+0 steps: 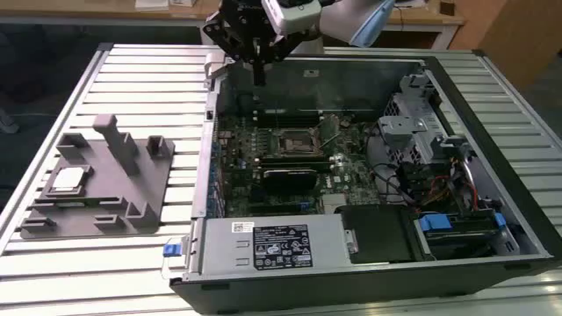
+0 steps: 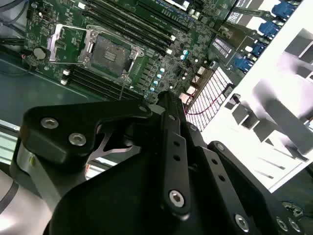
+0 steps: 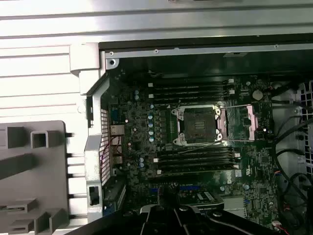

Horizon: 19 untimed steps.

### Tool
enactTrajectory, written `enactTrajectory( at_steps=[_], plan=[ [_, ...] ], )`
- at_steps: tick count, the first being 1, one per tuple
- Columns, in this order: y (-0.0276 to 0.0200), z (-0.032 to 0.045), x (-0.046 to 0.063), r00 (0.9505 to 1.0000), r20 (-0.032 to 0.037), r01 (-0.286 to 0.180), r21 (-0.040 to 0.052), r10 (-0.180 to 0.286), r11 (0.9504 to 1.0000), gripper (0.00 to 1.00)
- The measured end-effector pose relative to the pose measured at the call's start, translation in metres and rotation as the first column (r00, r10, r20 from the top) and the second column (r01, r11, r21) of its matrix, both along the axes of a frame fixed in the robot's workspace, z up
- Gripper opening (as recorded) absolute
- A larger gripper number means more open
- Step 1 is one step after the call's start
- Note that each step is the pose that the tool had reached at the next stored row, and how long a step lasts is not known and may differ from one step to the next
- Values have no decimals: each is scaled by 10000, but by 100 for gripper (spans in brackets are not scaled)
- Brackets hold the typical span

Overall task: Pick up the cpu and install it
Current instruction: 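Reach for the cpu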

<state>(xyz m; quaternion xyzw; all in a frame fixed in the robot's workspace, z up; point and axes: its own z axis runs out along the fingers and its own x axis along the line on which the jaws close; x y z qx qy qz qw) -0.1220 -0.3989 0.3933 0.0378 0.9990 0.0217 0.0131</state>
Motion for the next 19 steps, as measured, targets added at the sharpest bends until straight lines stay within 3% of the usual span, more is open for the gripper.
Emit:
enactTrajectory(
  at_steps=[11,19],
  plan=[
    [0,0,-5,10000,0,2,0,-2,10000,11],
    [0,0,-93,10000,1,0,1,0,10000,11]
  ],
)
